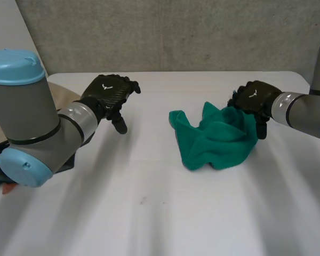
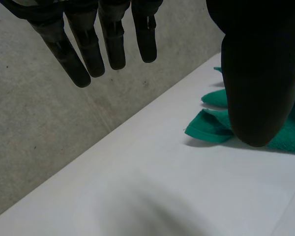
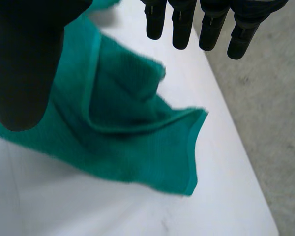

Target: Fold the laundry.

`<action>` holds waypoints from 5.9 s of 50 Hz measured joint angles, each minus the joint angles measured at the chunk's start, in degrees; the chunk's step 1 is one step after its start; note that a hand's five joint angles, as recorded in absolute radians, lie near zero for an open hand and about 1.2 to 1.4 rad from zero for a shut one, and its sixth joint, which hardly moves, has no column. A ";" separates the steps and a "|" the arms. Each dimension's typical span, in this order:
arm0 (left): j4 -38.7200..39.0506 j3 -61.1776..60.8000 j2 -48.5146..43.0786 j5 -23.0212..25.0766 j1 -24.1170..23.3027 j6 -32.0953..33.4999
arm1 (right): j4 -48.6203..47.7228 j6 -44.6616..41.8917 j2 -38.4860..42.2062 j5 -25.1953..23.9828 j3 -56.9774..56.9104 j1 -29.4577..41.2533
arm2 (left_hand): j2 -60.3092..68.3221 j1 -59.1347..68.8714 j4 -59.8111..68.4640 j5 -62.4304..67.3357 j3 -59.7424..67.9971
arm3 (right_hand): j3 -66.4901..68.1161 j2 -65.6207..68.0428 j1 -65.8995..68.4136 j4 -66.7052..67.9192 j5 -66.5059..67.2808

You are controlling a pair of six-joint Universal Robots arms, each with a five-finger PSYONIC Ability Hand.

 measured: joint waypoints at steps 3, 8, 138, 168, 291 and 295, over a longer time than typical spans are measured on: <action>0.17 0.03 -0.54 -0.01 0.02 0.09 | -0.87 0.45 3.52 0.12 -2.15 -0.60 | 0.00 -0.38 -0.39 -0.48 -0.01 | 0.13 0.14 0.17 0.14 0.09; 0.52 0.21 -1.37 -0.04 0.17 0.29 | -5.20 2.92 7.58 -1.44 -2.56 -0.96 | 0.00 -1.83 -1.21 -1.25 -1.48 | 6.13 5.48 4.70 5.77 5.62; 13.07 -11.25 6.54 3.69 2.07 11.01 | -42.40 32.72 -7.90 -3.35 19.83 4.08 | 46.74 46.94 49.21 47.35 48.01 | 5.03 6.00 5.27 5.27 2.84; 2.23 -26.06 27.91 2.88 -9.74 23.17 | -30.80 10.28 20.35 -15.85 -14.30 17.47 | 46.74 46.94 49.21 47.35 48.01 | 5.27 5.58 5.57 5.53 3.97; -3.67 2.37 -12.17 1.10 1.39 15.84 | -5.22 -10.77 -13.13 -3.40 25.92 -1.95 | 46.74 46.94 49.22 47.35 48.06 | 55.99 55.08 51.89 56.46 53.23; -2.24 9.86 -13.78 -0.25 2.25 16.41 | -10.41 -5.20 -9.76 -3.06 18.53 -1.15 | 46.75 46.94 49.23 47.35 48.07 | 56.16 55.08 51.89 56.50 53.21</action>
